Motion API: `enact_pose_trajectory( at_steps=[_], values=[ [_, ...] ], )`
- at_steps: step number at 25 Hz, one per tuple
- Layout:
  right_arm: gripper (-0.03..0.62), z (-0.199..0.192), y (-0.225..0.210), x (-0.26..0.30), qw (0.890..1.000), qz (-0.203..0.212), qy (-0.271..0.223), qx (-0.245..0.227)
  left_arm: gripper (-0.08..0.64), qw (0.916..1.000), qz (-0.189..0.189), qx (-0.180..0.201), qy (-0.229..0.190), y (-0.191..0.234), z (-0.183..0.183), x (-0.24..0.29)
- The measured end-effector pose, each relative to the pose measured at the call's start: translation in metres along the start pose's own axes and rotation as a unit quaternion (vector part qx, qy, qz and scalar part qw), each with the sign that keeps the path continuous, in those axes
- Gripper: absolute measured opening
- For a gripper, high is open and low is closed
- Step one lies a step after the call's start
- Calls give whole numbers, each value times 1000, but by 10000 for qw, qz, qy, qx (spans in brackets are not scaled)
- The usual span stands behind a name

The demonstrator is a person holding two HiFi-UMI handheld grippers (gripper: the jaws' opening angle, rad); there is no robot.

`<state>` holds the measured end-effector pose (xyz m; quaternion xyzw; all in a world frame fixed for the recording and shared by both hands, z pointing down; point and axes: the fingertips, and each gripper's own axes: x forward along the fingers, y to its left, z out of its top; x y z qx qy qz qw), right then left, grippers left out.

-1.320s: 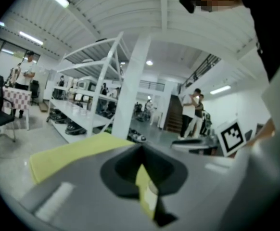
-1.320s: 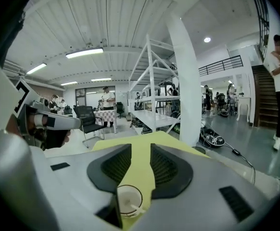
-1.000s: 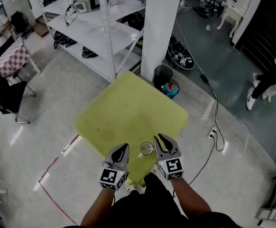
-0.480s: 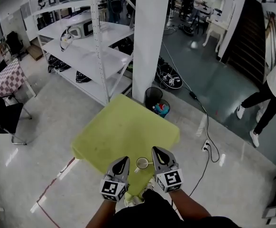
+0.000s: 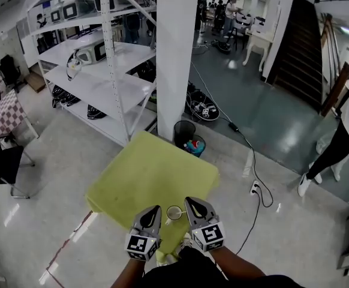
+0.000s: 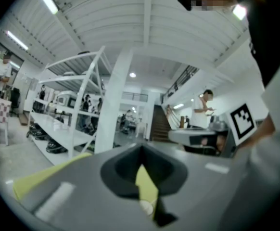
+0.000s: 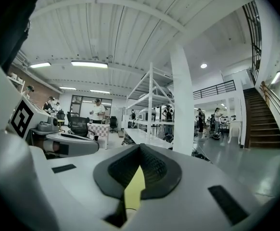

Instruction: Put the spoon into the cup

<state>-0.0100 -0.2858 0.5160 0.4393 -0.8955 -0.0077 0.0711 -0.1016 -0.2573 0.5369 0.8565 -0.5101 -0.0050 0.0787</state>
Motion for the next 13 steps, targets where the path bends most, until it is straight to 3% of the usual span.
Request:
enact_pose_trajectory(
  at_steps=[13],
  values=[
    [6, 2, 0, -13, 9999, -40, -96, -5, 6, 9999, -34, -6, 119, -10, -2, -1]
  ],
)
